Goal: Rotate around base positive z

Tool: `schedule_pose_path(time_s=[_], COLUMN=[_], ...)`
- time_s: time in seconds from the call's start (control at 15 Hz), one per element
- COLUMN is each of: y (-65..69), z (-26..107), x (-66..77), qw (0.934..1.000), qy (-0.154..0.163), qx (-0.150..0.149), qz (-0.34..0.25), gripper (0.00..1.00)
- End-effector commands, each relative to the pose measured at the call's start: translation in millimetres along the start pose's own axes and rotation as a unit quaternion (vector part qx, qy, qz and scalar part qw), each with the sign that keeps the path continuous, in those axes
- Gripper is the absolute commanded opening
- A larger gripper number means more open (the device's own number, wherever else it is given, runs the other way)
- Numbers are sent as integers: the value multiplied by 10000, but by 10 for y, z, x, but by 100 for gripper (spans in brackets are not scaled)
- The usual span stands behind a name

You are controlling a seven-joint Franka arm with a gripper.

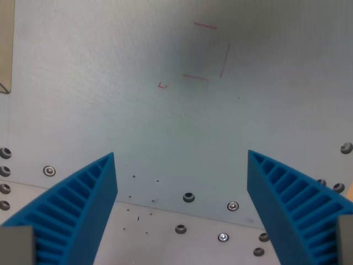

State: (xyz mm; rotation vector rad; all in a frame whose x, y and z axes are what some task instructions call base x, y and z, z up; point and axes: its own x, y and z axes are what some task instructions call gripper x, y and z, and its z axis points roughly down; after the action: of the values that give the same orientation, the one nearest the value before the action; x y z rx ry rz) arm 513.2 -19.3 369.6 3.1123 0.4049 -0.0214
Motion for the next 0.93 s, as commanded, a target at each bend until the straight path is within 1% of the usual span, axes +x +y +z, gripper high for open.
schedule_pose_path(time_s=[0.07, 0.47, 0.93], y=[0, 0, 0], z=[-30, -30, -30], x=[-4, -4, -4], qw=[10000, 9992, 9967], qy=[29, 29, 30], qx=[-8, -14, -21], qz=[-57, -407, -815], gripper=[100, 100, 100])
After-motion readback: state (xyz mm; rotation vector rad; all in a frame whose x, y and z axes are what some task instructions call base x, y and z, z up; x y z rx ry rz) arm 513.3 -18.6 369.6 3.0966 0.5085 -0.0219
